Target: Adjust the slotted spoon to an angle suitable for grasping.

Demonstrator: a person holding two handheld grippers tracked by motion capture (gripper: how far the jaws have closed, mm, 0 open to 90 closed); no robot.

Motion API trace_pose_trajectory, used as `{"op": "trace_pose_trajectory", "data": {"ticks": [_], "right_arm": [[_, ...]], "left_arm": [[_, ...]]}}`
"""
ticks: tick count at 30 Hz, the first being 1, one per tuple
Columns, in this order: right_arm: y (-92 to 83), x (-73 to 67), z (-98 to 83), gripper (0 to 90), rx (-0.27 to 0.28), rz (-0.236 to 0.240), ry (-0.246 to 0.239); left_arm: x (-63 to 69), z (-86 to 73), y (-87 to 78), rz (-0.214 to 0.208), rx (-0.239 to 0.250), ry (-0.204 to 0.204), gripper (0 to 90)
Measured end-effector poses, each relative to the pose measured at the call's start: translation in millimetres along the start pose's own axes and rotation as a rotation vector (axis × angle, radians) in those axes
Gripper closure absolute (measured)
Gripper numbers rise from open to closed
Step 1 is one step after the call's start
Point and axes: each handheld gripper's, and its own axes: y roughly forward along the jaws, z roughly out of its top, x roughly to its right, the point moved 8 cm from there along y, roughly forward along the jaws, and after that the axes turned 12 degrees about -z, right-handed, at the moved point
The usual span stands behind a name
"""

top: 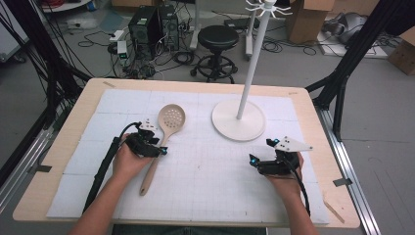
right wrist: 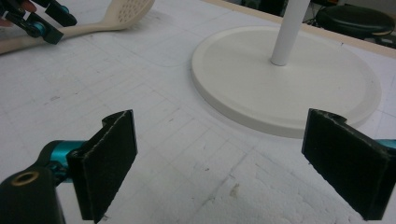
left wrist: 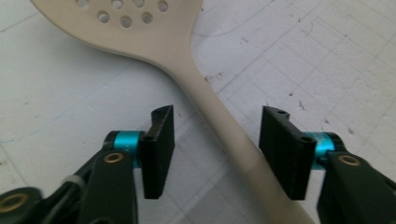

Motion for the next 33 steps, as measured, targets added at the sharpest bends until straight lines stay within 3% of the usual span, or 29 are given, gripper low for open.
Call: {"op": "trace_pose_trajectory", "data": {"ticks": [2,7,12,15,21,27,33], "right_arm": [[-0.1,0.5,0.3,9.5,0.002,0.000,0.000],[-0.7,0.9,0.6,9.5,0.004,-0.005,0.002],[-0.5,1.2,0.2,9.5,0.003,-0.005,-0.004],[-0.3,-0.1,0.1,9.5,0.001,-0.002,-0.010],[-0.5,-0.4,-0.2,9.6,-0.003,-0.002,-0.011],[-0.4,-1.0,-0.5,9.6,-0.006,-0.002,-0.013],[-0.4,-1.5,-0.6,9.6,-0.007,0.001,-0.015]], "left_arm": [[5.0,1.4,1.2,0.006,-0.034,0.017,57.5],[7.8,4.8,2.5,0.051,-0.093,0.046,58.3],[7.9,4.2,0.3,0.047,-0.107,0.059,64.4],[3.5,1.4,-5.6,0.079,-0.130,0.086,70.0],[0.7,-2.6,-10.6,0.067,-0.148,0.097,77.6],[6.8,-3.9,-10.7,0.036,-0.176,0.151,77.7],[5.8,-3.8,-10.4,0.032,-0.168,0.164,77.5]]}}
